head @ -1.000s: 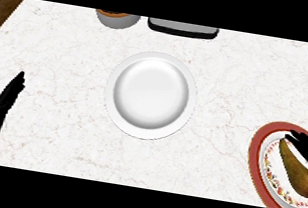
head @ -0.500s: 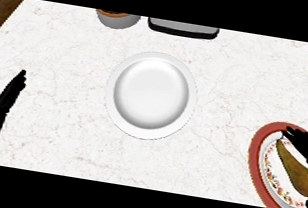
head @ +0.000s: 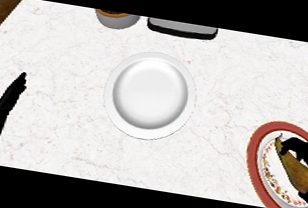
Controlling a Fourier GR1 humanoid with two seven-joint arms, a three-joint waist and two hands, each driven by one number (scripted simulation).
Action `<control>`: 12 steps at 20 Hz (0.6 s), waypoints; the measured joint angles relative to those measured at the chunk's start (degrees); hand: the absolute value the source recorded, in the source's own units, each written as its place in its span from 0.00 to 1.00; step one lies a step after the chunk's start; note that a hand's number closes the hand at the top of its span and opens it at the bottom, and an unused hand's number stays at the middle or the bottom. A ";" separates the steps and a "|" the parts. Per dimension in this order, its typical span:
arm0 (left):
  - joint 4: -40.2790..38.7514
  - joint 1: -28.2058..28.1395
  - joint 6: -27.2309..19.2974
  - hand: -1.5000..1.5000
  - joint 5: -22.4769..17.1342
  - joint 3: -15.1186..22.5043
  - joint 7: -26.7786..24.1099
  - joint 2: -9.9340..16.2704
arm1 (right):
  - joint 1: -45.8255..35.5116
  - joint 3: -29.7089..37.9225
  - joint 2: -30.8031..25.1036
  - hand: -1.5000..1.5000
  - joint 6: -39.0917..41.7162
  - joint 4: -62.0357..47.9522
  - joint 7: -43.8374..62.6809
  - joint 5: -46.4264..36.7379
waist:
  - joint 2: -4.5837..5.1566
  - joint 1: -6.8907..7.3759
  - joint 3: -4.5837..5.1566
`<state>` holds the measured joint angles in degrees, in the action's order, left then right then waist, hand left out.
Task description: Pick the pear from the plate and place it in the plate
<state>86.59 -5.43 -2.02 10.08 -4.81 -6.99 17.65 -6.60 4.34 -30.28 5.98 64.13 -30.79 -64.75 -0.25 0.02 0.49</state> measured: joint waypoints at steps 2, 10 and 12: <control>0.27 0.49 0.80 0.50 -0.51 -0.82 0.71 0.67 | -0.09 0.95 1.35 1.00 0.58 0.05 2.78 0.21 | -0.08 -0.08 0.12; 0.37 -0.77 1.26 0.50 -0.81 -1.50 0.00 0.93 | -0.02 9.00 11.63 1.00 3.59 4.58 27.91 2.36 | -0.45 -0.68 0.55; 0.77 -1.04 0.83 0.50 -0.26 -1.13 -0.10 0.46 | -0.16 9.85 13.85 1.00 1.81 7.27 33.18 1.53 | -0.31 -0.62 0.29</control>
<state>87.37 -6.47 -1.19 9.82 -5.94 -7.10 18.10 -6.75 14.19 -16.43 7.79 71.40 2.39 -63.22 -0.57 -0.60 0.78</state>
